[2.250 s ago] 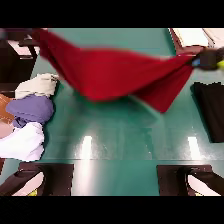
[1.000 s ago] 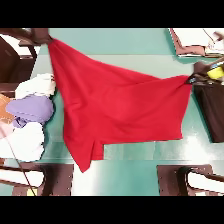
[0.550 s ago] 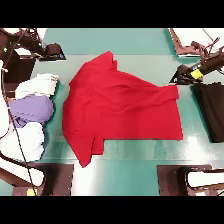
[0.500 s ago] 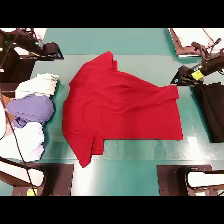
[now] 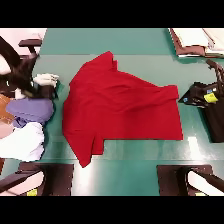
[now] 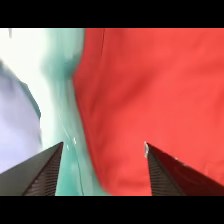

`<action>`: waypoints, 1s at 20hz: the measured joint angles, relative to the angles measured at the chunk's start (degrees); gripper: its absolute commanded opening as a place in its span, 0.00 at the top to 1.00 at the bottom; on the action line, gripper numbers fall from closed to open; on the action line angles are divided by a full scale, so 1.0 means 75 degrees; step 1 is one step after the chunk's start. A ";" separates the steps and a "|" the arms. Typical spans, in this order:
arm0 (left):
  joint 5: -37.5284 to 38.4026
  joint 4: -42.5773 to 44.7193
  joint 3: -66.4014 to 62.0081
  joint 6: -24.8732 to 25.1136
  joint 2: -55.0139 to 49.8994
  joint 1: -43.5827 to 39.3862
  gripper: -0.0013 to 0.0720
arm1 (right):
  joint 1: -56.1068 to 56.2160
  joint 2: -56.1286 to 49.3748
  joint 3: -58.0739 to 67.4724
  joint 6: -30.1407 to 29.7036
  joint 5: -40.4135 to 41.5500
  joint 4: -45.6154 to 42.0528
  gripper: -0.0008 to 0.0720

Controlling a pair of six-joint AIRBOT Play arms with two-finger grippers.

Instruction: Fold the shirts.

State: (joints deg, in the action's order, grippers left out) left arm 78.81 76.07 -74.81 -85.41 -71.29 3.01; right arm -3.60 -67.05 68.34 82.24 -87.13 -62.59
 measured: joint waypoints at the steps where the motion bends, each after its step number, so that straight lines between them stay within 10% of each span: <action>1: -0.0157 0.0000 0.1894 -0.0003 0.0953 0.0003 0.16 | -0.0096 0.0583 -0.0577 -0.0023 0.0119 0.0006 0.43; 15: -0.2226 -0.1641 0.6210 -0.0321 0.2407 -0.0020 0.17 | -0.0184 0.1419 -0.1294 -0.0035 0.0443 0.0353 0.43; 17: -0.2460 -0.1757 0.6295 -0.0283 0.2401 -0.0020 0.88 | -0.0189 0.1425 -0.1300 -0.0038 0.0443 0.0341 0.43; 20: -0.2524 -0.1883 0.6210 -0.0210 0.2404 -0.0026 0.95 | -0.0233 0.1428 -0.1393 -0.0058 0.0350 -0.0070 0.43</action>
State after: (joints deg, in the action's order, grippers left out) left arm 59.88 61.95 -28.23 -86.98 -53.25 2.81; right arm -5.34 -56.34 57.89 81.80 -84.51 -63.11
